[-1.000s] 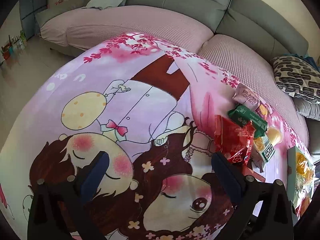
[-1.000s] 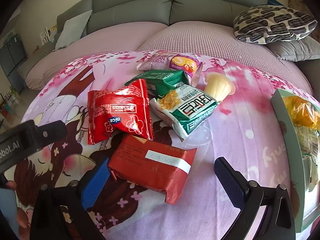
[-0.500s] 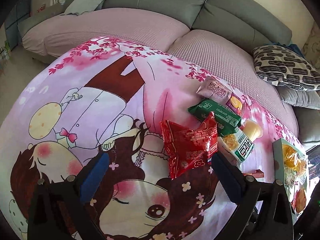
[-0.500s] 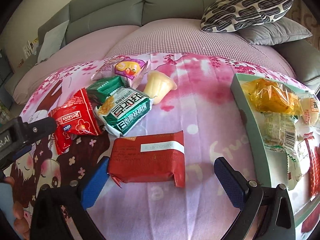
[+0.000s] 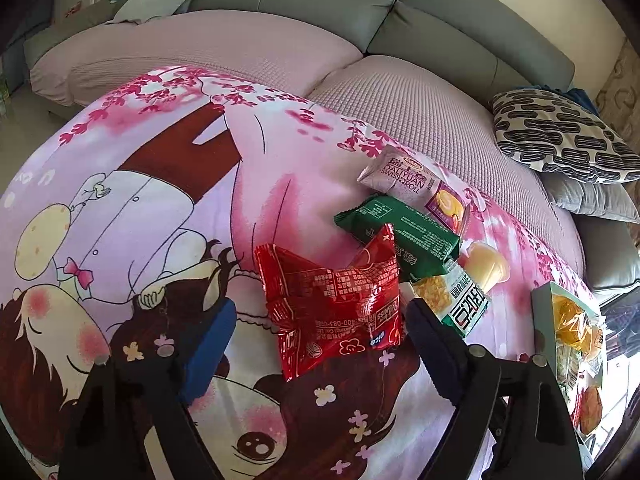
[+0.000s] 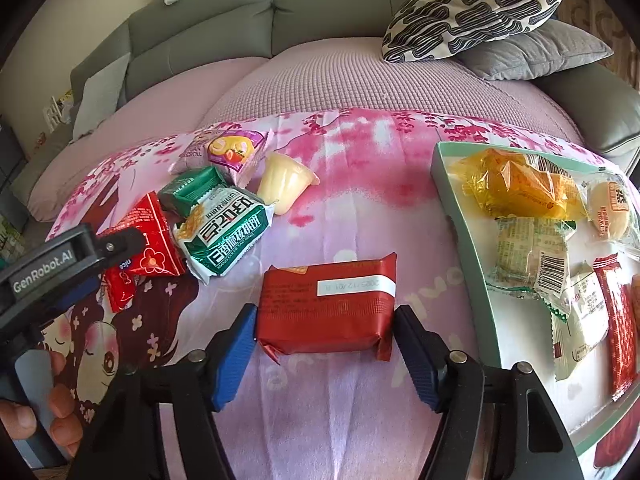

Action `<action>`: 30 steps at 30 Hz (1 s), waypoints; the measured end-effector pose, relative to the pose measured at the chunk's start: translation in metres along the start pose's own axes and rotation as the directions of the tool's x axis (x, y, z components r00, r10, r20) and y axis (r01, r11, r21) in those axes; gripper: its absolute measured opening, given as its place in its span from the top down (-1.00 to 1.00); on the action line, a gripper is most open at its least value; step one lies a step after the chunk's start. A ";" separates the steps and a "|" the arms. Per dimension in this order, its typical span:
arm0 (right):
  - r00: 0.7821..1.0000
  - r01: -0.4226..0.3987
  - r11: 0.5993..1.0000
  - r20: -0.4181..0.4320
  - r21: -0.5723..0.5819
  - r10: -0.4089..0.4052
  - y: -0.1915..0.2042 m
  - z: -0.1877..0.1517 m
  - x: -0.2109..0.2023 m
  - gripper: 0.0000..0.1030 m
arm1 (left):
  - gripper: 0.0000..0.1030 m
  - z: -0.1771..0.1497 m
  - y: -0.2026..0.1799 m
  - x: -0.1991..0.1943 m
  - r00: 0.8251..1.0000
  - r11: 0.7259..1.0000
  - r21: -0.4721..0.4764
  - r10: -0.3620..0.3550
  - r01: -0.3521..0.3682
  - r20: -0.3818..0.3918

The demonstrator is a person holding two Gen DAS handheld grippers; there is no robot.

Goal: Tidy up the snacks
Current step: 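Grasp the red box with the right gripper while the left grasps the red bag, then carry the red box with the right gripper while the left carries the red bag to the tray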

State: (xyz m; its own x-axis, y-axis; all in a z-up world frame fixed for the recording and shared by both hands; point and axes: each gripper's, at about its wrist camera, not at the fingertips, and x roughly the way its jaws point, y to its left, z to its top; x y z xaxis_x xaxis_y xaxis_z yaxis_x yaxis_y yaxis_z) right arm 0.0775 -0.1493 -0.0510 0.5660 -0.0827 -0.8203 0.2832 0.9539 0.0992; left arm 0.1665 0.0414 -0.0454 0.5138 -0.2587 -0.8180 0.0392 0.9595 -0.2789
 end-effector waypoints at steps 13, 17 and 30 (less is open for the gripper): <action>1.000 -0.013 1.000 0.021 0.011 0.013 -0.010 -0.001 -0.018 -0.31 | -0.02 0.001 0.000 -0.016 0.998 0.999 -0.002 -0.049 0.050 0.039; 0.999 -0.028 1.000 0.040 0.002 0.028 -0.009 -0.001 -0.029 -0.30 | 0.00 0.003 -0.002 -0.029 0.996 0.998 0.004 -0.057 0.057 0.070; 0.994 -0.066 0.998 0.093 0.022 0.064 -0.026 0.000 -0.060 -0.31 | 0.00 0.002 -0.036 -0.084 0.977 0.992 0.080 -0.115 0.102 0.182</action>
State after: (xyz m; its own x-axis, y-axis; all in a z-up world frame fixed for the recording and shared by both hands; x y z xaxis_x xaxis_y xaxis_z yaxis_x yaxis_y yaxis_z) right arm 0.0365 -0.1688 -0.0044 0.6527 -0.0483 -0.7561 0.2618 0.9509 0.1652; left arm 0.1235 0.0288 0.0345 0.6529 -0.3429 -0.6754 0.1598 0.9340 -0.3197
